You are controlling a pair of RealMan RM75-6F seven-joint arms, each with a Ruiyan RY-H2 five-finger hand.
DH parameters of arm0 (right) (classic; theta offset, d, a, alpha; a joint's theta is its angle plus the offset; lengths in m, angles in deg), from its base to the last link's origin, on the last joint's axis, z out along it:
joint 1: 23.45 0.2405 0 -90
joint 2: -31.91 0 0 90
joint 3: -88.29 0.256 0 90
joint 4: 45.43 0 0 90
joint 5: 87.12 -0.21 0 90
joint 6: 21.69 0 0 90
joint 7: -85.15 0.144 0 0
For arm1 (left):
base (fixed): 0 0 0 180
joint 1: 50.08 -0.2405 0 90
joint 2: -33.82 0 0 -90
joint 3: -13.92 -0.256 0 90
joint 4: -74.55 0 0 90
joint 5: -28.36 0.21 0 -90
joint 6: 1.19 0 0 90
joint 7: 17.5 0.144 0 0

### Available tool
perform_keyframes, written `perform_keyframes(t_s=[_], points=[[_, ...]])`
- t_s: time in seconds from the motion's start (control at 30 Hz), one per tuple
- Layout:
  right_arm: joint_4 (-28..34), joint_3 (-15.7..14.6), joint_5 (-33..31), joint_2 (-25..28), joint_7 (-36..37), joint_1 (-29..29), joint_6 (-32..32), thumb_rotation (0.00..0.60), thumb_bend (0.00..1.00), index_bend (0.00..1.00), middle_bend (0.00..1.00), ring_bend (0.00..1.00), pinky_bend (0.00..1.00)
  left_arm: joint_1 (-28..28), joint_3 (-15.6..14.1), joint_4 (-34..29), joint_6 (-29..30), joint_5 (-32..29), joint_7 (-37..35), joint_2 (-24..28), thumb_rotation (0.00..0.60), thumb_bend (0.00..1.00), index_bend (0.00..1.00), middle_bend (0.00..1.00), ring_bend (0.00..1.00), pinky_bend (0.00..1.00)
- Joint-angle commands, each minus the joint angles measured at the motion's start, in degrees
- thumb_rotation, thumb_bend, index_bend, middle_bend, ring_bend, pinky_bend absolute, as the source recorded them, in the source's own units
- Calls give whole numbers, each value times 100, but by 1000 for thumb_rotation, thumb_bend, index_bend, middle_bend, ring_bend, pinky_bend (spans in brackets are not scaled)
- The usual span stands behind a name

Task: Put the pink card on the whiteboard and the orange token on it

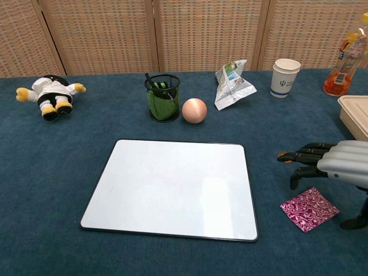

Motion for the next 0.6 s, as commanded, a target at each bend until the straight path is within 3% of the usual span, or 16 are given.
perform_keyframes(t_s=[0.03, 0.6], points=[[78, 6, -86, 3, -109, 25, -65, 600, 207, 264, 0, 0, 0, -2, 1, 1, 3, 2, -6, 2, 600, 0, 0, 0, 0, 0], [300, 34, -519, -72, -668, 91, -238, 600, 235, 331, 0, 0, 0, -7, 1, 15, 0, 24, -89, 25, 600, 0, 0, 0, 0, 0]])
